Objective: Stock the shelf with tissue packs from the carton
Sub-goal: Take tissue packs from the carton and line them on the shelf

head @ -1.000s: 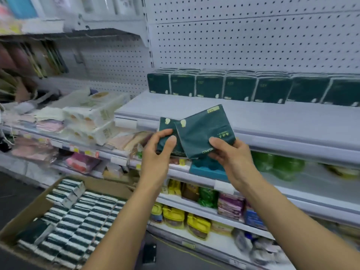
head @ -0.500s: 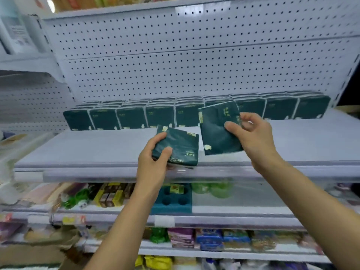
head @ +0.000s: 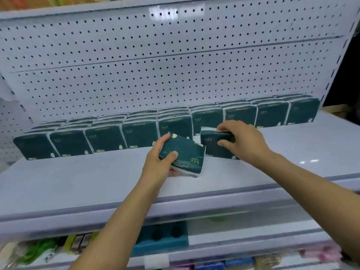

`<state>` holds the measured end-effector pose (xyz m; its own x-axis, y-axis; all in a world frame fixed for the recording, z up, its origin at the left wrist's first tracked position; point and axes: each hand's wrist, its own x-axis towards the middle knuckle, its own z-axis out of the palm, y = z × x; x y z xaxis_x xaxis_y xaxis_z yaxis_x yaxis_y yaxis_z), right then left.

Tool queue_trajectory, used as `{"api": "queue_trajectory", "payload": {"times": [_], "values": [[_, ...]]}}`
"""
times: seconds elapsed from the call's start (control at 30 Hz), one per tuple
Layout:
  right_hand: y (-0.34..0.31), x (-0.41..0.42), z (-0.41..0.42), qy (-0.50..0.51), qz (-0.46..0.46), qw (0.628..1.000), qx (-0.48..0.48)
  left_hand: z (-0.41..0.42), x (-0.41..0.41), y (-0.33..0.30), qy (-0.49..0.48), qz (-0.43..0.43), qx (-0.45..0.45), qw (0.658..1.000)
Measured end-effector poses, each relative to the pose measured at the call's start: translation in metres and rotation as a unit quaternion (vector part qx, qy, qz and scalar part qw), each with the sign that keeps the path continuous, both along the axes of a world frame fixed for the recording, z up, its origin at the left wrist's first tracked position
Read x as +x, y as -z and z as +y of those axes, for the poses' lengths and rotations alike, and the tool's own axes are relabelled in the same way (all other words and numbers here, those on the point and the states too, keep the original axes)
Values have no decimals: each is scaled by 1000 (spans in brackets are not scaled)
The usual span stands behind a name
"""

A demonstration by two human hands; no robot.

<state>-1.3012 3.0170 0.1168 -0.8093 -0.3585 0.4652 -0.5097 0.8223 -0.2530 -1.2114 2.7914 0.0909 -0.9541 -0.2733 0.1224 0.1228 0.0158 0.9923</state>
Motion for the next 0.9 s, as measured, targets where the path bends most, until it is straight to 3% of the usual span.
{"api": "queue_trajectory", "payload": {"times": [0.1,0.43,0.63,0.9], "values": [[18,-6,6,20,74,997,27,-7,-14,1,20,-14,20,1000],[29,-69,-5,-55,68,996,-4,-7,-44,1,12,-55,38,998],[33,-110,-11,-114,147,982,28,-4,-50,1,9,-59,47,997],[39,-136,-8,-139,178,973,41,3,-57,-3,6,-60,44,997]]}}
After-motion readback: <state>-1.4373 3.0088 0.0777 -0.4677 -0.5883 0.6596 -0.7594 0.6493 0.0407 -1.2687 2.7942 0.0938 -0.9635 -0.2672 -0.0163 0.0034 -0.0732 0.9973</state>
